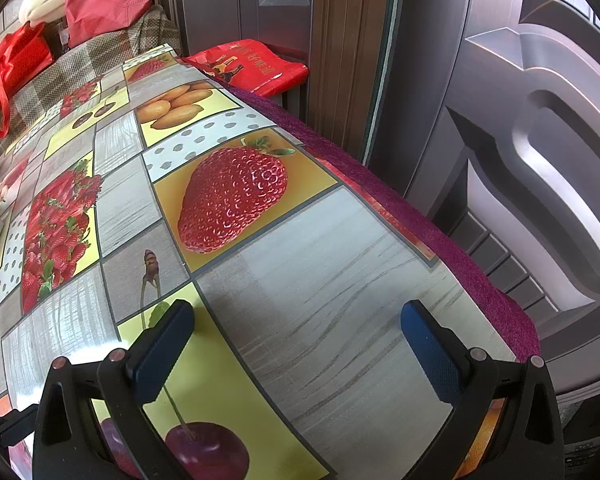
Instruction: Organize soft objects
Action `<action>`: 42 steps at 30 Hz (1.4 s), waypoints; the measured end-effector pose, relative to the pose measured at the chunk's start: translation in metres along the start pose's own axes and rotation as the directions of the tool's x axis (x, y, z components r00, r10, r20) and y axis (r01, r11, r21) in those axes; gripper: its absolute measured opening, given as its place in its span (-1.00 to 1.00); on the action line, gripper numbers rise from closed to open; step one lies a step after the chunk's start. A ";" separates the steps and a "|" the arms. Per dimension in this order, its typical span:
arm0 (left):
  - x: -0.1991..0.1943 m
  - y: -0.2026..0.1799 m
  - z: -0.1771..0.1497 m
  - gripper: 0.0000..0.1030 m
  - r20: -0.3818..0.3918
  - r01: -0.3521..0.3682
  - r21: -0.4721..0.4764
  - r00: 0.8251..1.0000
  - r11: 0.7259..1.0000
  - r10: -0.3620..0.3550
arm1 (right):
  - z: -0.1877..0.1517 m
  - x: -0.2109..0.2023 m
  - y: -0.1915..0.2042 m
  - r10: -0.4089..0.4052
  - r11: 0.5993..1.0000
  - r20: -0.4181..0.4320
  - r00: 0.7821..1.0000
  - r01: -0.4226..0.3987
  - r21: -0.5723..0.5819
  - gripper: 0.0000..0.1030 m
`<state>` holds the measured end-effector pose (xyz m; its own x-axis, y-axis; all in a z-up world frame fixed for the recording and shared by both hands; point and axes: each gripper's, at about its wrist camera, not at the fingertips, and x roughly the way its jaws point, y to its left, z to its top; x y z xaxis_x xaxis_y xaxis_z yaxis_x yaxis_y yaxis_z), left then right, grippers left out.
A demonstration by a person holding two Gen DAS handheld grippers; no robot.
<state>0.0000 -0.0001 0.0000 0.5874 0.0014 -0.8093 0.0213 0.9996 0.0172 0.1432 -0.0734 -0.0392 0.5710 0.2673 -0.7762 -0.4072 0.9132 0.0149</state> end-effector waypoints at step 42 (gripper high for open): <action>0.000 0.000 0.000 0.99 0.000 0.000 0.000 1.000 1.000 0.000 | -0.001 -0.001 0.004 0.017 1.000 -0.001 1.000 -0.017 -0.016 1.00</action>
<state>0.0000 -0.0001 0.0000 0.5876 0.0016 -0.8092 0.0213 0.9996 0.0174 0.1406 -0.0705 -0.0390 0.5634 0.2829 -0.7762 -0.4285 0.9033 0.0182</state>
